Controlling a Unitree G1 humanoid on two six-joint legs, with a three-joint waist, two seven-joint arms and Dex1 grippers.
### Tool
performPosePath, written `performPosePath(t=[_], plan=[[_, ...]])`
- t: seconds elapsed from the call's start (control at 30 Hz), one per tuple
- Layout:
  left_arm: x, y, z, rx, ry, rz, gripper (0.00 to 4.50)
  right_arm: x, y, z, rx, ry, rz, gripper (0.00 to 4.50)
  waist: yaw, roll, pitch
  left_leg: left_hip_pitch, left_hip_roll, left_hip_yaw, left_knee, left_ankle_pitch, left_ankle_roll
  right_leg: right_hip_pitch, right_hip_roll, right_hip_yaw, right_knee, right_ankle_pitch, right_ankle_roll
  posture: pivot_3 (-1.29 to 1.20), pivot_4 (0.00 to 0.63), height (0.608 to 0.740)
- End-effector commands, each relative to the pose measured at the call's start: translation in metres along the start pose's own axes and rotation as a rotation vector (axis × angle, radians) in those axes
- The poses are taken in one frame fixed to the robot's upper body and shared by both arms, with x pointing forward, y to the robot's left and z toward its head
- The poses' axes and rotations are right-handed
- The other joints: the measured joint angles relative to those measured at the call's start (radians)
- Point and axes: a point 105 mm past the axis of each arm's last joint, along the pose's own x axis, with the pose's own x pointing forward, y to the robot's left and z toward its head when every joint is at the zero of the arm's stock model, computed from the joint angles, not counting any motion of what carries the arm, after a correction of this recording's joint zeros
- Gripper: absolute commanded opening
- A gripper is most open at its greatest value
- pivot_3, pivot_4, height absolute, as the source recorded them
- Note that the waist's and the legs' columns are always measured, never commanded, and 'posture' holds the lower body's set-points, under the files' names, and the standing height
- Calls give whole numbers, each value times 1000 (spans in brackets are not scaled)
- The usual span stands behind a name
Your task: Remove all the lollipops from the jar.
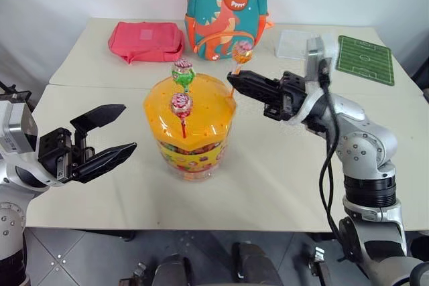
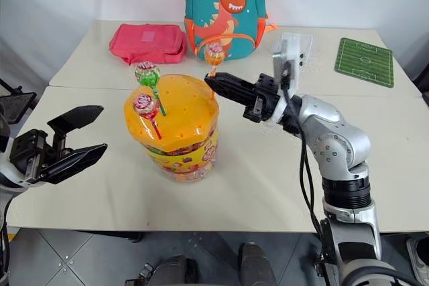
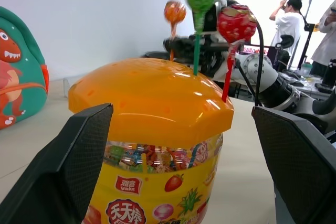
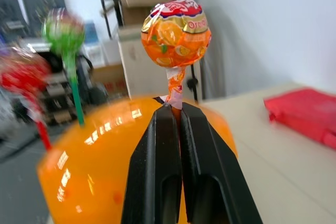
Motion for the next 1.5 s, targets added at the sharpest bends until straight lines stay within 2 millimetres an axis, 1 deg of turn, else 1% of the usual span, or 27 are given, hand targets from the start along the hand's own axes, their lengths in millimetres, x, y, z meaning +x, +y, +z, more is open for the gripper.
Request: performPosePath(t=[0.03,0.07,0.1,0.17,0.2,0.23,0.27,0.3,0.33,0.43,0.5,0.6,0.7,0.77,0.8,0.87,0.97,1.03,1.1,1.13,1.2,1.27,1.3,1.37,1.43,1.47,1.5], plan=[[-4,-2,-3,60,84,-42,4500,-24,-12,68,-103,-141,-89,18,0,0,0,0,0,0,0,0,0,0,0,0,0,0,0,0,150,740],[-7,-2,-5,72,105,-53,4500,-34,-17,70,-136,-90,-125,18,3,1,0,0,0,1,0,0,0,0,0,0,0,0,0,0,150,740],[-9,-3,-6,101,110,-64,4500,-45,-23,66,-146,-2,-169,18,6,1,0,0,-1,2,0,0,1,1,-1,-2,-1,0,0,0,150,740],[-13,-6,-12,119,154,-97,4500,-73,-34,50,-173,220,-247,18,9,0,0,0,0,1,-1,-2,1,3,-3,-9,-7,0,-1,0,150,740],[-14,-7,-14,115,171,-112,4500,-90,-38,39,-182,345,-282,18,9,0,0,-1,0,1,-1,-3,1,3,-3,-11,-10,0,-1,0,150,740],[-16,-8,-17,110,196,-129,4500,-117,-47,20,-201,541,-355,18,7,0,0,-2,0,1,-1,-3,2,3,-5,-14,-11,0,-1,0,150,740],[-17,-9,-21,108,217,-146,4500,-143,-54,4,-212,700,-416,18,7,0,0,-2,0,2,-2,-4,2,3,-6,-16,-11,0,-1,0,150,740],[-19,-10,-24,109,237,-160,4500,-164,-58,-8,-206,810,-470,18,6,0,0,-2,-1,3,-1,-4,3,2,-7,-17,-11,0,-1,0,150,740],[-20,-10,-27,110,252,-167,4500,-181,-62,-18,-198,901,-515,18,6,0,0,-2,0,4,-2,-4,3,2,-7,-18,-13,0,-1,0,150,740],[-20,-9,-33,124,267,-168,4500,-221,-72,-47,-166,1046,-606,18,-8,3,2,-1,0,6,-1,-4,3,2,-8,-18,-14,0,0,0,150,740],[-18,-9,-35,133,270,-171,4500,-234,-74,-58,-143,1096,-634,18,-17,4,2,-1,1,9,1,-4,3,2,-7,-18,-11,0,0,0,150,740],[-15,-14,-39,191,308,-204,4500,-257,-74,-80,-68,1237,-689,18,-22,6,3,0,2,9,2,-4,2,2,-7,-17,-8,0,0,0,150,740],[-10,-17,-35,215,304,-212,4500,-264,-74,-90,-42,1264,-693,18,-21,7,4,0,2,9,2,-4,2,2,-7,-18,-9,0,0,0,150,740],[-11,-16,-33,193,296,-195,4500,-266,-72,-91,3,1263,-686,18,-21,6,3,0,2,9,2,-4,2,2,-7,-18,-9,0,0,0,150,740],[-11,-16,-32,178,289,-185,4500,-267,-71,-91,16,1269,-679,471,-20,6,3,0,2,9,3,-4,2,2,-7,-18,-9,0,0,0,150,740],[-12,-16,-32,183,295,-183,4500,-268,-72,-88,13,1260,-686,937,-20,6,3,0,2,9,3,-4,2,2,-7,-18,-9,0,0,0,150,740],[-14,-15,-32,192,295,-166,4500,-262,-71,-76,-28,1225,-642,1842,-19,6,3,0,2,8,3,-4,2,2,-7,-18,-8,0,0,0,150,740],[-17,-14,-31,188,289,-138,4500,-250,-68,-64,-115,1169,-540,2486,-18,7,4,0,2,8,3,-4,2,2,-7,-19,-8,0,0,0,150,740],[-21,-12,-30,168,272,-99,4500,-228,-60,-48,-194,1039,-395,3065,-17,9,5,-1,2,8,3,-4,2,2,-7,-19,-9,0,0,0,150,740],[-24,-9,-27,153,248,-59,4500,-211,-54,-33,-221,922,-321,3436,-17,11,6,-1,2,8,3,-5,2,2,-7,-18,-9,0,0,0,150,740],[-33,-2,-20,120,204,24,4500,-181,-43,-10,-261,756,-203,4064,-18,13,8,-1,2,9,3,-5,2,2,-7,-18,-9,0,0,0,150,740],[-44,3,-14,66,171,97,4500,-151,-31,2,-269,645,-98,4064,-22,14,8,1,3,8,3,-5,2,2,-6,-18,-7,0,0,0,150,740],[-50,5,-13,50,151,136,4500,-128,-23,6,-273,575,-30,4064,-24,14,8,1,5,6,3,-5,1,2,-6,-18,-7,0,-1,0,150,740],[-58,7,-13,19,129,182,4500,-90,-5,9,-276,482,101,4064,-29,14,8,3,7,2,3,-5,0,2,-5,-18,-6,1,-2,0,150,740],[-59,6,-13,4,110,191,4500,-58,3,10,-289,404,158,4064,-28,14,8,2,7,1,3,-6,0,2,-4,-19,-6,1,-2,0,150,740],[-58,6,-12,1,103,189,4500,-46,3,11,-295,374,164,4064,-26,14,8,2,7,1,3,-6,0,2,-5,-19,-5,1,-2,0,150,740],[-57,6,-12,-1,100,188,4500,-40,3,12,-299,355,163,4064,-25,14,8,2,7,1,4,-6,0,1,-5,-20,-5,1,-2,0,150,740]])
